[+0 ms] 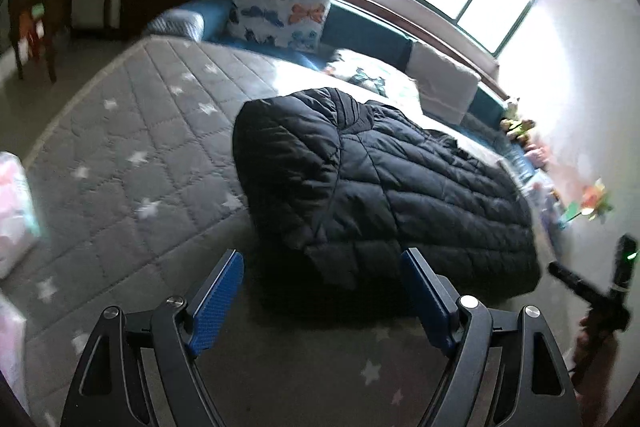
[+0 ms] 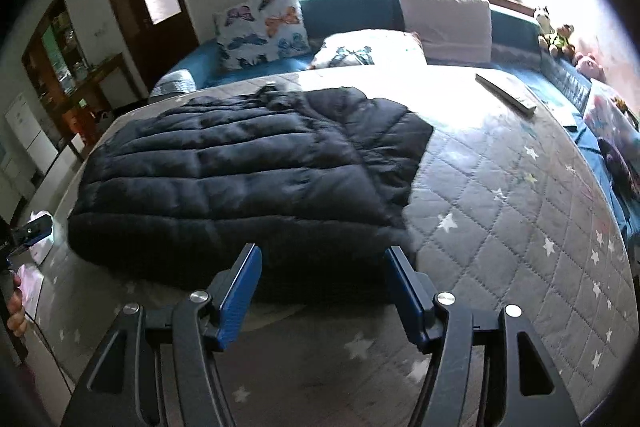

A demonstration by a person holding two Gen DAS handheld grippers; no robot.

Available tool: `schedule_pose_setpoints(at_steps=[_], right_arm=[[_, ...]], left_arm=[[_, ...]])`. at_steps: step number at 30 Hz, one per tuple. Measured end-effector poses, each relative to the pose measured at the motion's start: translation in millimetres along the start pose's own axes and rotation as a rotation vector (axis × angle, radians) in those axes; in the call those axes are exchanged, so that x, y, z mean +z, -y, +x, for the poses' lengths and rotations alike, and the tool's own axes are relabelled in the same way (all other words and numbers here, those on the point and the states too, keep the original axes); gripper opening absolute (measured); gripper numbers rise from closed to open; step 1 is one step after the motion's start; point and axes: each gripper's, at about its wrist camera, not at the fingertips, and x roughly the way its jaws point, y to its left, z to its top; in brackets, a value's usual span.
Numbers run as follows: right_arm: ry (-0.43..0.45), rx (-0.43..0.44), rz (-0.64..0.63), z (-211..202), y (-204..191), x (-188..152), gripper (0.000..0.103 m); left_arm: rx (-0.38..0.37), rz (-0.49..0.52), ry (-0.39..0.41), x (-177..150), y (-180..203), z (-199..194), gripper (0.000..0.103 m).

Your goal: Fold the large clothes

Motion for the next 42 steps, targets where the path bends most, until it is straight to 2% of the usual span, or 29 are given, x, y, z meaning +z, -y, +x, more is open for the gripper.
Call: schedule_pose_setpoints(at_steps=[1, 3, 8, 10, 17, 18, 20, 23, 28, 36, 39, 42], right_arm=[[-0.015, 0.0, 0.006, 5, 6, 4, 0.072], [-0.041, 0.005, 0.017, 15, 18, 12, 0.072], [-0.114, 0.099, 0.08, 39, 46, 27, 0.072], [-0.137, 0.098, 0.097, 49, 55, 32, 0.072], [-0.196, 0.247, 0.185, 77, 79, 44, 0.086], [-0.207, 0.254, 0.191, 81, 80, 45, 0.092], [-0.242, 0.304, 0.208, 92, 81, 44, 0.095], [-0.273, 0.364, 0.245, 104, 85, 44, 0.102], [-0.321, 0.463, 0.297, 122, 92, 42, 0.103], [-0.355, 0.462, 0.222, 121, 69, 49, 0.103], [-0.384, 0.472, 0.185, 127, 56, 55, 0.103], [-0.396, 0.445, 0.137, 128, 44, 60, 0.103]], left_arm=[[-0.032, -0.016, -0.019, 7, -7, 10, 0.086], [-0.049, -0.034, -0.044, 14, -13, 22, 0.086], [-0.1, -0.084, -0.089, 35, -33, 56, 0.086], [-0.128, -0.118, -0.112, 41, -42, 69, 0.086], [-0.242, -0.216, -0.141, 52, -65, 97, 0.089], [-0.258, -0.225, -0.15, 53, -67, 101, 0.091], [-0.281, -0.233, -0.163, 53, -71, 109, 0.092], [-0.293, -0.228, -0.179, 56, -73, 120, 0.1], [-0.349, -0.242, -0.211, 57, -70, 142, 0.103], [-0.361, -0.239, -0.25, 64, -67, 161, 0.103], [-0.366, -0.232, -0.257, 63, -57, 164, 0.103], [-0.357, -0.195, -0.251, 63, -41, 164, 0.103]])
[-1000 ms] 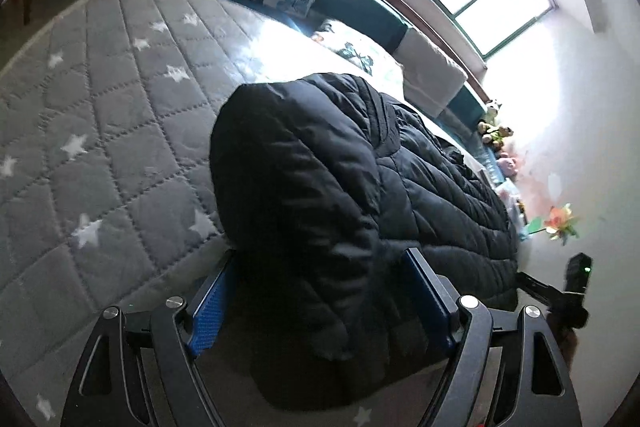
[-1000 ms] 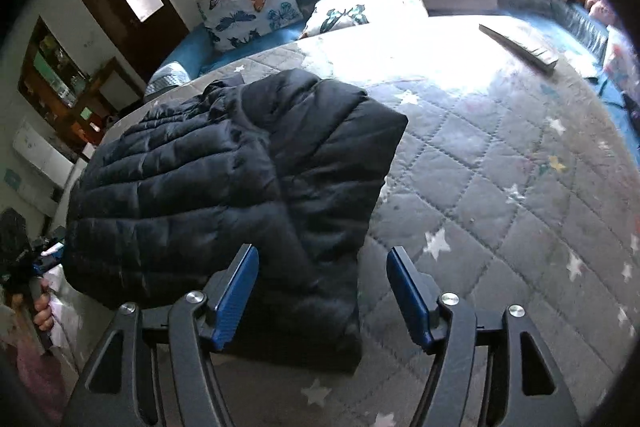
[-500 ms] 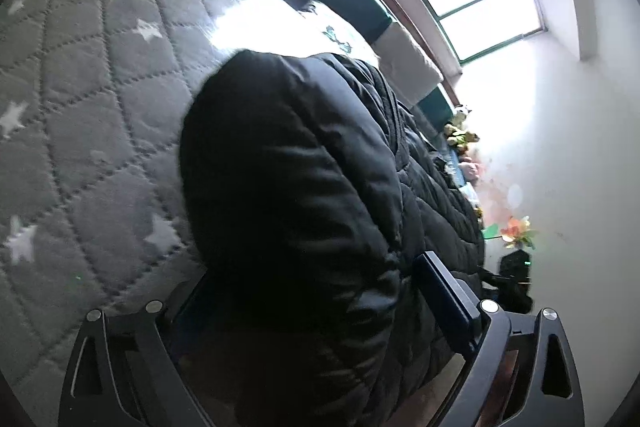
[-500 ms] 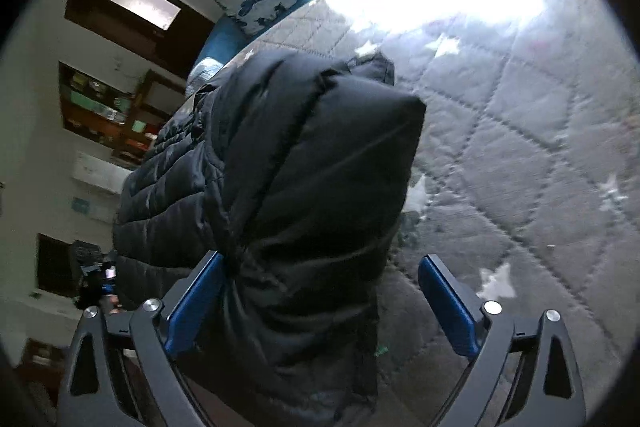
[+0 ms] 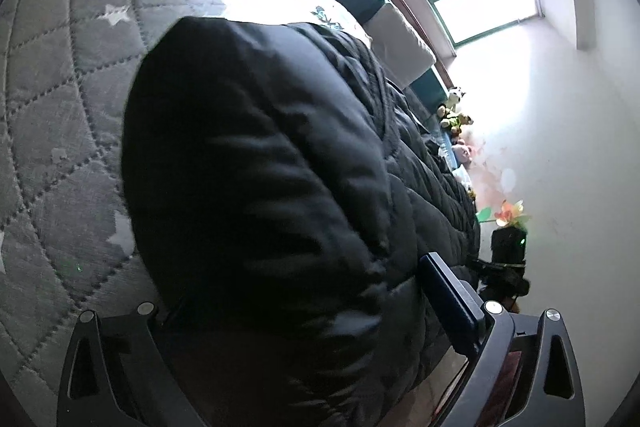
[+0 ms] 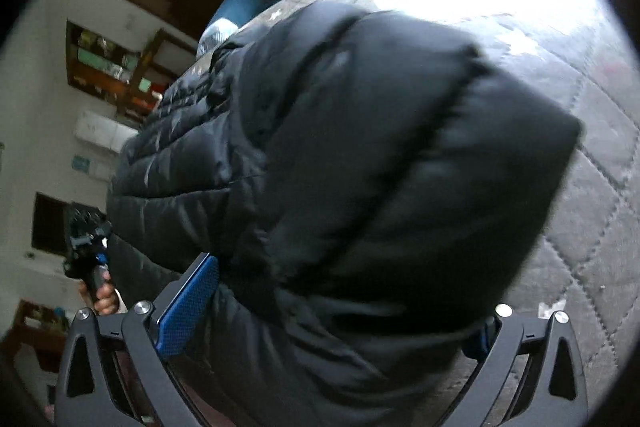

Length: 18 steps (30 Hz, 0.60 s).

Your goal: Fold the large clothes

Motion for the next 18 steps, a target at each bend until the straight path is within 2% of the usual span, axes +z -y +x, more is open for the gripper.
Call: schedule_pose_setpoints(at_steps=[4, 10, 14, 16, 17, 18], right_arm=[[-0.007, 0.021, -0.037, -6, -5, 0, 0.103], [-0.042, 0.047, -0.019, -2, 10, 5, 0.103], [-0.017, 0.079, -0.031, -1, 12, 6, 0.103], [-0.002, 0.073, -0.034, -3, 11, 3, 0.103], [0.005, 0.064, -0.039, -5, 8, 0, 0.101], [0.017, 0.056, -0.04, -9, 5, -2, 0.093]], left_arm=[[0.006, 0.02, -0.008, 1, 5, 2, 0.097], [0.001, 0.011, -0.041, 9, -1, 12, 0.099], [-0.065, -0.045, -0.036, 12, -12, 22, 0.099], [-0.048, -0.026, -0.022, 9, -1, 23, 0.096], [-0.034, 0.001, -0.013, 6, 8, 22, 0.095], [-0.012, 0.047, -0.007, 3, 19, 22, 0.095]])
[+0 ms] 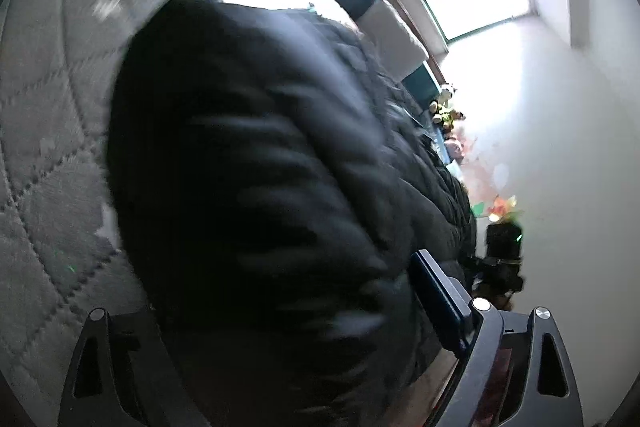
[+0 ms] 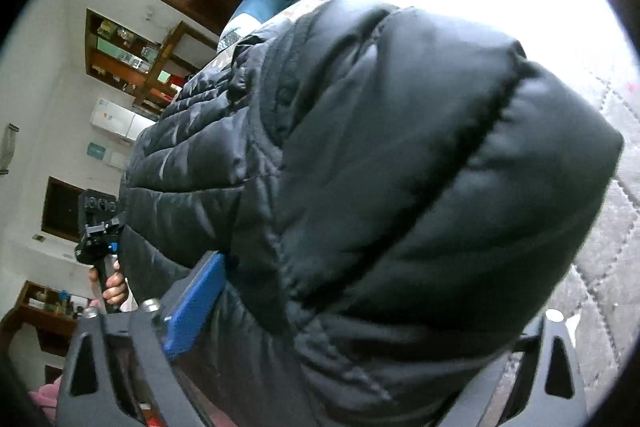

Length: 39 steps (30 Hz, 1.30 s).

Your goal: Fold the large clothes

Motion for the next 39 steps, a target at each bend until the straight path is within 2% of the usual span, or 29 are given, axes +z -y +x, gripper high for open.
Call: schedule_pose_setpoints(at_steps=[2, 4, 7, 9, 11, 14, 15, 16, 18, 21, 25, 28, 34, 39], right_arm=[[0.016, -0.02, -0.032, -8, -10, -2, 0.083], [0.02, -0.025, -0.043, -11, -14, -3, 0.08], [0.012, -0.002, -0.032, -9, -6, 0, 0.08], [0.001, 0.026, -0.015, -3, 2, 3, 0.091], [-0.012, 0.049, 0.009, 3, 12, 4, 0.096], [0.001, 0.085, 0.027, 3, 19, 3, 0.095], [0.014, 0.07, 0.024, 0, 18, 1, 0.089], [0.027, 0.052, 0.013, -3, 13, -1, 0.085], [0.073, 0.011, -0.032, -17, -2, -6, 0.063], [0.127, -0.004, -0.058, -40, -21, -12, 0.052], [0.205, -0.049, -0.11, -82, -42, -21, 0.049], [0.261, -0.093, -0.134, -120, -46, -26, 0.049], [0.363, -0.179, -0.135, -189, -32, -37, 0.049], [0.401, -0.242, -0.092, -222, 2, -42, 0.049]], left_arm=[[0.028, 0.043, 0.005, -2, 13, 2, 0.093], [0.02, 0.02, -0.014, 3, 6, 8, 0.091], [0.004, -0.018, -0.043, 6, -5, 17, 0.091], [0.008, -0.014, -0.044, 2, -5, 16, 0.091], [0.015, -0.008, -0.036, 3, -2, 19, 0.091], [0.049, -0.004, -0.009, -7, 3, 11, 0.086], [0.065, 0.004, 0.002, -5, 4, 5, 0.082], [0.097, 0.031, 0.023, -7, 16, 1, 0.079], [0.128, 0.072, 0.057, -9, 36, -6, 0.07], [0.108, 0.099, 0.077, -11, 67, -13, 0.063], [0.056, 0.14, 0.068, -12, 108, -10, 0.06], [0.009, 0.186, 0.067, -9, 151, 8, 0.06], [-0.084, 0.252, 0.035, 0, 235, 73, 0.06], [-0.103, 0.297, -0.013, 6, 282, 143, 0.06]])
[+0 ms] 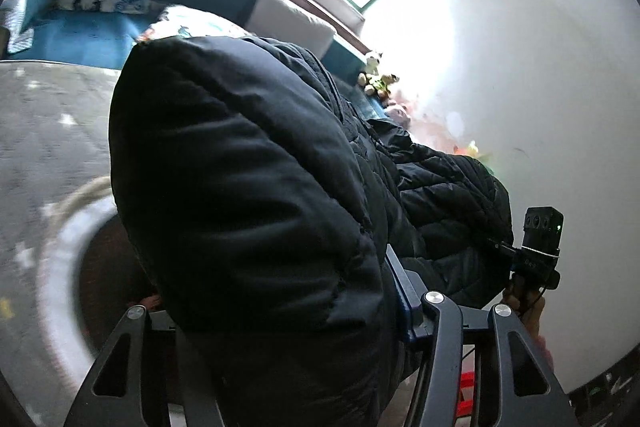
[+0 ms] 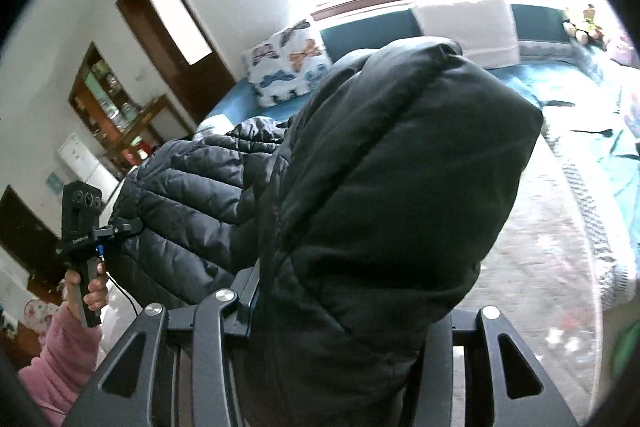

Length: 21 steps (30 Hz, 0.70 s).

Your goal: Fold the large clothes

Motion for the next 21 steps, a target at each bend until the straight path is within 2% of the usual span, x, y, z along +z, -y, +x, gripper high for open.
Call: schedule_pose_setpoints(at_steps=[3, 5, 7, 8, 9, 12, 16, 17, 18, 21], right_arm=[[-0.011, -0.023, 0.051, 7, 35, -9, 0.049], [-0.037, -0.027, 0.096, 20, 54, -18, 0.05], [-0.084, -0.045, 0.161, 43, 78, -35, 0.055], [-0.113, -0.065, 0.183, 55, 88, -46, 0.063], [-0.134, -0.082, 0.216, 68, 102, -58, 0.072], [-0.112, -0.017, 0.298, 76, 127, -74, 0.083], [-0.131, -0.015, 0.312, 72, 125, -72, 0.083], [-0.138, -0.028, 0.304, 71, 125, -69, 0.083], [-0.144, -0.05, 0.297, 68, 122, -70, 0.083], [-0.15, -0.134, 0.262, 42, 122, -69, 0.084]], left_arm=[[0.015, -0.009, -0.045, -3, 3, 38, 0.06], [0.049, -0.036, -0.107, -12, -5, 75, 0.061], [0.107, -0.081, -0.153, -25, -8, 112, 0.067], [0.096, -0.102, -0.157, -28, -15, 117, 0.072], [0.068, -0.137, -0.158, -30, -22, 119, 0.078], [0.041, -0.17, -0.165, -29, -20, 125, 0.082], [0.048, -0.163, -0.162, -20, -25, 112, 0.082], [0.047, -0.163, -0.151, -23, -39, 99, 0.082], [0.054, -0.164, -0.141, -25, -64, 94, 0.082], [0.12, -0.148, -0.074, -8, -73, 59, 0.082]])
